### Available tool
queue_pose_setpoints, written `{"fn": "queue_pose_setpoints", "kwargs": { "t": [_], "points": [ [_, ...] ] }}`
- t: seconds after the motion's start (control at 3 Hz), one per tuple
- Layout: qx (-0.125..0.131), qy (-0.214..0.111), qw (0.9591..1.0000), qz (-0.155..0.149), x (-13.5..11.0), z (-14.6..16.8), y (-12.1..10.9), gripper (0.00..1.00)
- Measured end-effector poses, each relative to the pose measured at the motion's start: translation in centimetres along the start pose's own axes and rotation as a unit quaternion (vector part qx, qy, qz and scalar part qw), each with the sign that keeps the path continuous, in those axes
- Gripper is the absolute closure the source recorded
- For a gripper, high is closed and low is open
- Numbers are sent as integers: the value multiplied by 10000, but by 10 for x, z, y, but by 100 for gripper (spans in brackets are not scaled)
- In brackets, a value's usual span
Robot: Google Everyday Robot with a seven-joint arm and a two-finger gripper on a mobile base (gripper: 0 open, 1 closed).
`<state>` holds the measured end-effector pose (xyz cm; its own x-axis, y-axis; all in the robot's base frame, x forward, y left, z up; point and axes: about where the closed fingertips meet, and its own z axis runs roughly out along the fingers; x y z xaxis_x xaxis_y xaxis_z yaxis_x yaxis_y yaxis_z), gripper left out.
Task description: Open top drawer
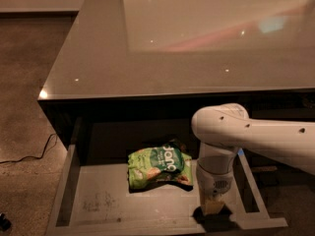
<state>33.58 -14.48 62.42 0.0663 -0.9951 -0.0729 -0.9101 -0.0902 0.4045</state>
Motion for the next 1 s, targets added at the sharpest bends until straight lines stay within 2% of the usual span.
{"fn": "queue_pose_setpoints", "kwargs": {
  "t": [0.33,1.0],
  "points": [
    [-20,-4,10000,7,0,2,0,81],
    [-20,-4,10000,7,0,2,0,35]
  ]
}}
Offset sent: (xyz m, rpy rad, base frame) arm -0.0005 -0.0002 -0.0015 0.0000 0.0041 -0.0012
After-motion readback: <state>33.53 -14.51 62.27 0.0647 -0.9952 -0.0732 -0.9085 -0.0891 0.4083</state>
